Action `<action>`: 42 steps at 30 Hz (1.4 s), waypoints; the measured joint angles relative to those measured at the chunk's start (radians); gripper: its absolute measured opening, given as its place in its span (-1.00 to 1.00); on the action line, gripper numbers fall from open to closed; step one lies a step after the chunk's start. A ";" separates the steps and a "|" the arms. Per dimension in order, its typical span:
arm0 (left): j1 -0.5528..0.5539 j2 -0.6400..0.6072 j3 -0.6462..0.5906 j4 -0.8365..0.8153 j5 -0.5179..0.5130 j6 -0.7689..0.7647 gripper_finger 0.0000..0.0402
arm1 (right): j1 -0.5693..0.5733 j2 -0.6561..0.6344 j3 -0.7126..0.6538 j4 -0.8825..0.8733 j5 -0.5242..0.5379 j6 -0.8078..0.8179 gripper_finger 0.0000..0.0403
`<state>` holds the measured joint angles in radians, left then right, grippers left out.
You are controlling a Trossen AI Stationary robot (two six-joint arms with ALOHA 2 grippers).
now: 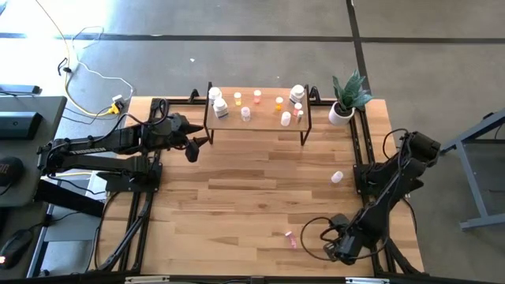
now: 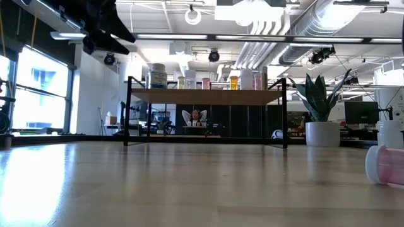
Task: Pick and place medicine bottles onto shelf by color
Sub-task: Put the orange pill bottle on the shelf
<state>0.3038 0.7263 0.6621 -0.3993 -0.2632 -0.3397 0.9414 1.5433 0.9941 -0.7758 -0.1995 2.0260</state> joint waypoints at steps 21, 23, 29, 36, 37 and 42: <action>-0.213 0.192 0.000 0.152 0.096 -0.039 0.25 | -0.464 0.000 0.273 -0.186 0.048 -0.750 -0.48; -0.235 0.221 0.000 0.206 0.097 -0.027 0.25 | -0.516 0.000 0.303 -0.186 0.048 -0.798 -0.48; -0.290 0.299 0.000 0.363 0.099 -0.024 0.25 | -0.660 0.000 0.391 -0.185 0.048 -0.926 -0.48; -0.319 0.389 0.000 0.573 0.179 -0.003 0.25 | -0.779 0.000 0.468 -0.172 0.038 -0.991 -0.48; -0.319 0.400 0.000 0.594 0.191 0.013 0.25 | -0.791 0.000 0.476 -0.160 0.037 -0.996 -0.48; -0.314 0.449 0.000 0.677 0.226 0.037 0.25 | -0.831 -0.001 0.494 -0.077 0.033 -0.998 -0.48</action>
<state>-0.0097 1.1756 0.6621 0.2781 -0.0376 -0.3031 0.1107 1.5426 1.4879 -0.8529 -0.1664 1.0283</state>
